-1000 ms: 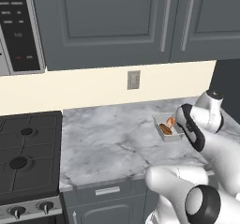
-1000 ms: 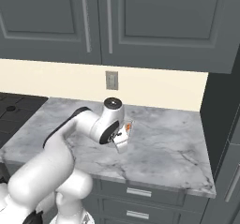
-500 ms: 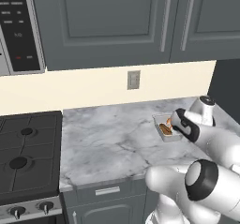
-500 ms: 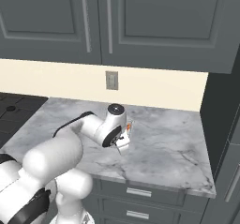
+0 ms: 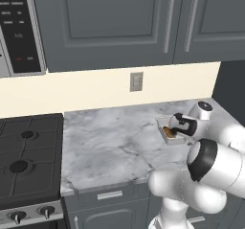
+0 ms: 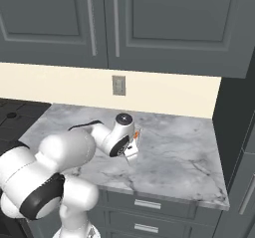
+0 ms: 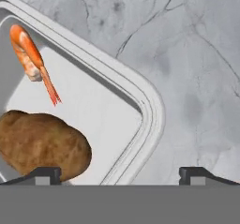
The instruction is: Place the tupperware on the top shelf of the fridge. Make space for the tupperware among the existing items by rearranging them on the shelves if needed. Close the fridge door when finished.
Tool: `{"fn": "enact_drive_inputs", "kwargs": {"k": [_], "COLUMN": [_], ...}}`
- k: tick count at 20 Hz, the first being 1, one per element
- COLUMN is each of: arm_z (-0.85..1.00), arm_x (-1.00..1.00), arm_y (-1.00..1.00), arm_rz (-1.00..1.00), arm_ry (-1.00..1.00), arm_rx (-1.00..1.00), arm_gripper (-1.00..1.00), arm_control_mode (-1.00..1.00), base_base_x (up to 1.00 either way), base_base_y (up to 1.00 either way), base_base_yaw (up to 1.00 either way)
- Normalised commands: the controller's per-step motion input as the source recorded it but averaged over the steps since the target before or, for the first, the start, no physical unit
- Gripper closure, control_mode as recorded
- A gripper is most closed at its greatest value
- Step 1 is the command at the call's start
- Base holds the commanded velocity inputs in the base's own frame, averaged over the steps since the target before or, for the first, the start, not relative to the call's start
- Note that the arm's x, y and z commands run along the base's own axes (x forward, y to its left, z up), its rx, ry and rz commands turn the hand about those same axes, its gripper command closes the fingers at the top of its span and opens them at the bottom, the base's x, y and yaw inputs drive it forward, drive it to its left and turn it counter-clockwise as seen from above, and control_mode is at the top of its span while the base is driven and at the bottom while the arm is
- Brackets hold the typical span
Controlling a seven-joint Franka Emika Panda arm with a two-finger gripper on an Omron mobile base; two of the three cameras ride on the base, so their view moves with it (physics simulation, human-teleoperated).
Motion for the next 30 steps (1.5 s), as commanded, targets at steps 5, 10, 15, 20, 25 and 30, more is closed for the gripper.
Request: {"fn": "enact_drive_inputs", "kwargs": {"k": [5, 10, 15, 20, 25, 30], "arm_z": [-0.27, -0.43, -0.12, 0.25, 0.76, 0.93], "arm_x": [0.20, 0.05, 0.00, -0.22, -0.53, -0.85], "arm_y": [0.00, 0.00, 0.00, 0.00, 0.00, 0.15], "arm_rz": [0.00, 0.00, 0.00, 0.00, 0.00, 0.00], "arm_ry": [0.00, -0.03, -0.02, 0.00, 0.00, -0.09], "arm_rx": [0.00, 0.00, 0.00, 0.00, 0.00, 0.00], "arm_gripper": [1.00, 1.00, 1.00, 1.00, 1.00, 1.00], "arm_control_mode": [-1.00, -1.00, -1.00, -1.00, -1.00, -1.00], "base_base_x": [0.00, 0.00, 0.00, 0.00, 0.00, 0.00], "base_base_y": [0.00, 0.00, 0.00, 0.00, 0.00, 0.00], "base_base_yaw": [0.00, 0.00, 0.00, 0.00, 0.00, 0.00]}}
